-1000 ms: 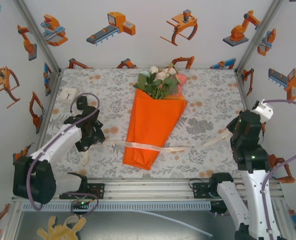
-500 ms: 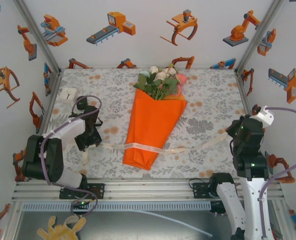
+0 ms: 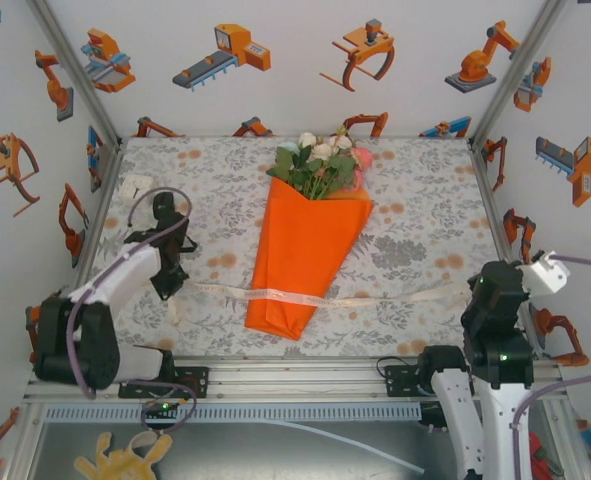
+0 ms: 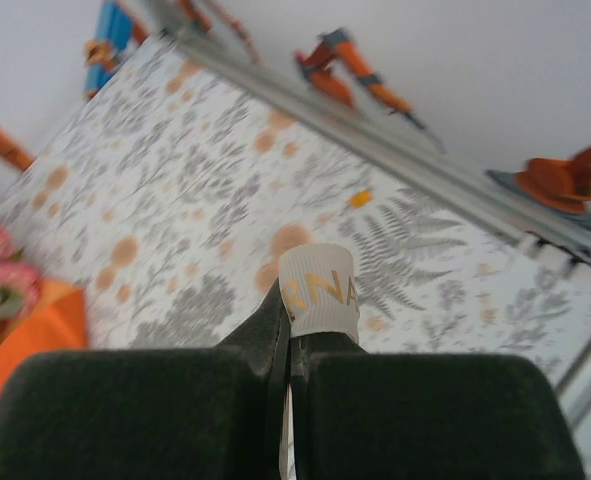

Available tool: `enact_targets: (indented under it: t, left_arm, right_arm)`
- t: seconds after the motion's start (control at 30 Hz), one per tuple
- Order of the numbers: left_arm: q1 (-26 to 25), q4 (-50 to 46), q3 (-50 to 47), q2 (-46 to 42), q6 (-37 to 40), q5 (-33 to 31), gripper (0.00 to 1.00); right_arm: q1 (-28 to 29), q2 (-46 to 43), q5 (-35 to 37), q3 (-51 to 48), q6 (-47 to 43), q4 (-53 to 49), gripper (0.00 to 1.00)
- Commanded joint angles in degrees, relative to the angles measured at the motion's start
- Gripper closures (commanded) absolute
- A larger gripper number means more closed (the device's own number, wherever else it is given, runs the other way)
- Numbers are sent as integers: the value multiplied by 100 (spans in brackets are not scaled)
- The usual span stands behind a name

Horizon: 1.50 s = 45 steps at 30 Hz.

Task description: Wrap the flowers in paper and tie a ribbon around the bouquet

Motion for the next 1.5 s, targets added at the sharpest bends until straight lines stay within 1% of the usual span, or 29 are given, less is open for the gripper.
enact_targets:
  t: [0.0, 0.1, 0.17, 0.27, 0.3, 0.33, 0.4, 0.47, 0.53, 0.57, 0.6, 0.63, 0.67, 0.7, 0.73, 0.8, 0.87, 0.9, 0.93, 0.97, 1.0, 1.03, 1.1, 1.13, 1.17, 1.23, 1.3, 1.4, 1.47]
  left_arm:
    - [394, -393, -131, -759, -517, -719, 100]
    - [1102, -8, -351, -843, -405, -177, 100]
    - [1490, 90, -412, -777, -521, 129, 100]
    - [1638, 229, -607, -833, -681, 241, 100]
    - [1647, 245, -681, -882, -747, 221, 98]
    - [1650, 306, -787, -923, -811, 214, 92]
    - [1663, 510, -950, -984, -849, 321, 69]
    - [1670, 666, -954, -991, -763, 431, 65]
    - [1675, 598, -784, -1013, -722, 394, 59]
    - [1676, 510, -643, -1064, -700, 331, 50]
    - [1677, 398, -495, -1121, -679, 267, 42]
    - [1678, 317, -368, -1194, -643, 237, 38]
    - [1676, 294, -244, -1325, -562, 291, 36]
    - [1668, 370, -178, -1458, -433, 520, 36]
    - [1655, 547, -110, -1621, -217, 968, 35]
    - [1511, 857, 64, -1834, 115, 1989, 34]
    - [1077, 1450, 209, -1879, 481, 3225, 34]
    - [818, 1645, 295, -1781, 547, 3610, 33]
    - [527, 1828, 430, -1593, 667, 4022, 31]
    - [228, 1850, 632, -1301, 782, 4250, 31]
    - [-24, 1804, 808, -1048, 922, 4344, 31]
    - [-298, 1780, 968, -789, 1117, 4347, 31]
    - [-792, 1812, 1112, -375, 1448, 4337, 29]
    - [-993, 1798, 1155, -168, 1581, 4335, 27]
    - [-1109, 1796, 1164, -34, 1563, 4203, 25]
    - [-1182, 1919, 1053, 253, 1159, 3788, 22]
    - [-1206, 2194, 986, 520, 1055, 3968, 22]
    - [-1341, 2306, 1087, 861, 1219, 4047, 15]
    - [-1374, 2301, 1119, 998, 1293, 4008, 11]
  right_arm:
    - [-35, -147, 1451, -433, 295, -91, 100]
    - [-41, 106, 810, -841, 570, -82, 100]
    - [-41, 208, 748, -1047, 934, -349, 98]
    - [-42, 31, 646, -1309, 1064, -503, 95]
    - [-40, -32, 589, -1380, 1094, -542, 94]
    - [-42, -78, 460, -1451, 1181, -596, 89]
    - [-42, -110, 144, -1553, 1209, -625, 72]
    - [-41, -151, -169, -1554, 1108, -564, 50]
    - [-42, -212, -354, -1396, 927, -565, 33]
    - [-42, -249, -407, -1255, 908, -658, 29]
    - [-38, -299, -498, -1088, 903, -737, 28]
    - [-36, -363, -611, -949, 875, -758, 28]
    - [-42, -422, -833, -829, 789, -691, 28]
    - [-41, -464, -1163, -761, 615, -479, 28]
    - [-41, -473, -1811, -728, 305, -114, 22]
    - [-36, -223, -3055, -645, 155, 460, 21]
    - [-33, 496, -4855, -604, 320, 1178, 24]
    - [-27, 907, -5564, -607, 563, 1478, 26]
    - [12, 1403, -6409, -653, 897, 1966, 31]
    - [168, 1837, -6981, -746, 1208, 2509, 36]
    - [463, 2140, -7199, -817, 1334, 2883, 39]
    - [966, 2401, -7144, -843, 1225, 3099, 40]
    - [2007, 2763, -6681, -831, 772, 3158, 36]
    - [2446, 2984, -6635, -854, 581, 3301, 35]
    - [2702, 3199, -6576, -848, 488, 3374, 35]
    - [3148, 3648, -6219, -797, 148, 3420, 35]
    - [3538, 4147, -5920, -666, -306, 3517, 36]
    - [4092, 5051, -6384, -314, -993, 3943, 36]
    - [4415, 5520, -6448, -84, -1353, 4131, 36]
